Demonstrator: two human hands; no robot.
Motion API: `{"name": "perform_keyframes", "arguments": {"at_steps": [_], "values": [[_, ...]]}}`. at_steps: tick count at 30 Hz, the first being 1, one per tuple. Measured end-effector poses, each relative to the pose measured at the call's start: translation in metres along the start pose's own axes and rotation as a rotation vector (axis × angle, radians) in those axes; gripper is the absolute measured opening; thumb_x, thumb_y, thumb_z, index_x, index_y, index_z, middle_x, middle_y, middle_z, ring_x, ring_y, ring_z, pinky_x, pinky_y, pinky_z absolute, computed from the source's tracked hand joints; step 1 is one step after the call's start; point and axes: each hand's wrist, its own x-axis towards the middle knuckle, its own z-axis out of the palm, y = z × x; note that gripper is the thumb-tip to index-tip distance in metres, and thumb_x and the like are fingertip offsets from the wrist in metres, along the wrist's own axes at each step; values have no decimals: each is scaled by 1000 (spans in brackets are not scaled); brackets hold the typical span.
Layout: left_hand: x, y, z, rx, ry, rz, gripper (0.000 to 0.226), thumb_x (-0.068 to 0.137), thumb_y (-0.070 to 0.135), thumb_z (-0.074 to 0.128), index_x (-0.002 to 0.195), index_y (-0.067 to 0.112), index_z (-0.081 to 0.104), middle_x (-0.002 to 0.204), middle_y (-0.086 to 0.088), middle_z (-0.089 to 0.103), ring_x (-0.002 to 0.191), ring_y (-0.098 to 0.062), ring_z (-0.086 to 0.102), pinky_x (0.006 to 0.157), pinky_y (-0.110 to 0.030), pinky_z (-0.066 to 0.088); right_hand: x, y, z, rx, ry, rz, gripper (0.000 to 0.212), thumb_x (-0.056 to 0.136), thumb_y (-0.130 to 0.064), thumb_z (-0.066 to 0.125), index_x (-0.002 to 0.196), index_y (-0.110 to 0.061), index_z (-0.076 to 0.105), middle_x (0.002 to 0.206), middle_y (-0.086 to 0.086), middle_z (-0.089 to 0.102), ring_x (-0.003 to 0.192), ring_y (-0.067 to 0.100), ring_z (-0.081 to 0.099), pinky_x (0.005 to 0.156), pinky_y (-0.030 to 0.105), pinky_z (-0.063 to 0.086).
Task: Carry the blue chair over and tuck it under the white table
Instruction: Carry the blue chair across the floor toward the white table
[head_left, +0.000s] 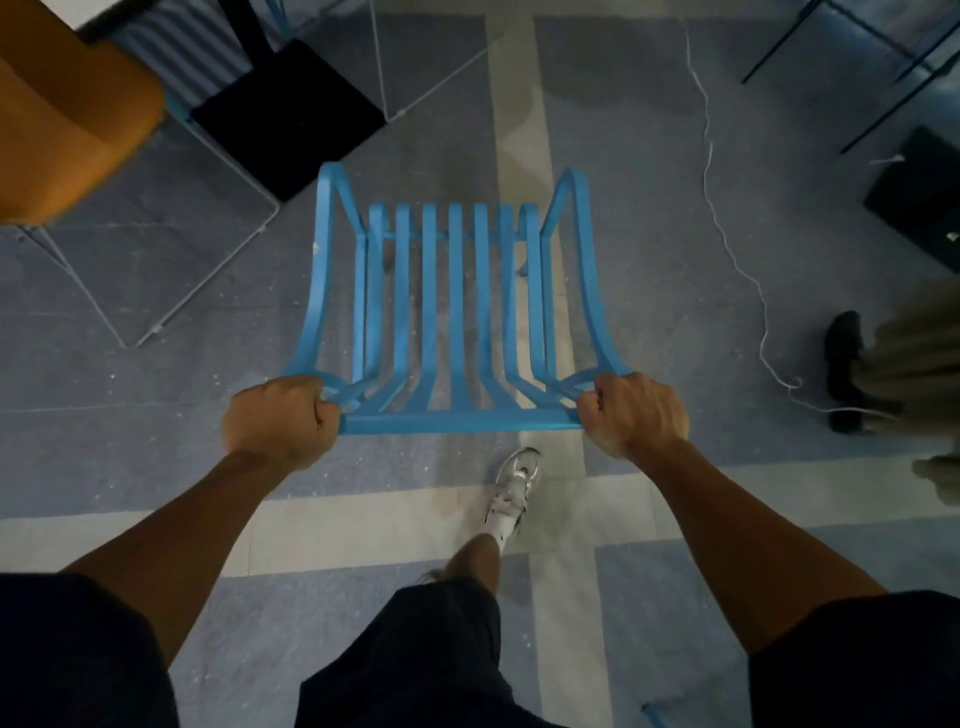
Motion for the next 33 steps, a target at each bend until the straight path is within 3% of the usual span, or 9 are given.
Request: {"name": "perform_keyframes", "arguments": {"at_steps": [5,9,13,17,20,26,29,33], "values": [[48,35,1,-53,23,-38,21,76,38,36,65,21,42,57,-5,50,46,-28,45,50,-35,44,61,32,-26,-17,-16,-46,34,78,-50,27,70,-24,48,53,-5,38,44,19,39,49,33,35],[81,67,6,-44,48,-92,18,75,38,39,65,23,40,57,-1,45,44,-25,40,49,-30,39,110,64,-44,-35,-38,-87,46,76,-50,24,75,-18,57,69,10,59,59,34,58,57,37,41],[111,98,9,-29,61,-125,18,75,39,40,65,25,39,58,4,39,44,-21,38,49,-28,37,155,94,-59,-75,-38,-131,47,78,-47,29,77,-15,64,70,14,63,64,38,63,58,38,40],[130,128,13,-22,65,-183,21,75,39,42,64,22,46,58,3,41,45,-22,37,50,-30,38,186,119,-72,-66,-51,-163,50,76,-49,25,75,-14,62,70,16,63,64,39,63,59,40,48],[138,149,13,-25,54,-223,26,77,39,42,66,18,52,57,-5,53,45,-25,42,50,-33,43,206,138,-77,-76,-53,-209,55,77,-49,25,79,-12,65,73,19,66,66,40,65,59,40,45],[151,214,11,-68,49,-363,26,75,36,43,66,15,54,62,-13,62,49,-35,59,52,-38,50,255,187,-92,-112,-68,-303,42,78,-49,27,70,-19,56,64,13,59,62,40,64,55,38,44],[156,255,12,-108,38,-438,22,76,38,38,67,20,46,63,-10,59,50,-32,56,52,-34,46,287,215,-104,-125,-67,-377,45,76,-52,26,70,-20,57,68,14,64,61,38,62,57,39,45],[157,306,22,-100,34,-526,16,78,38,43,68,26,43,63,-5,59,49,-23,45,51,-29,39,324,245,-118,-176,-92,-466,44,75,-53,23,71,-22,55,61,5,50,54,32,52,54,35,41]]}}
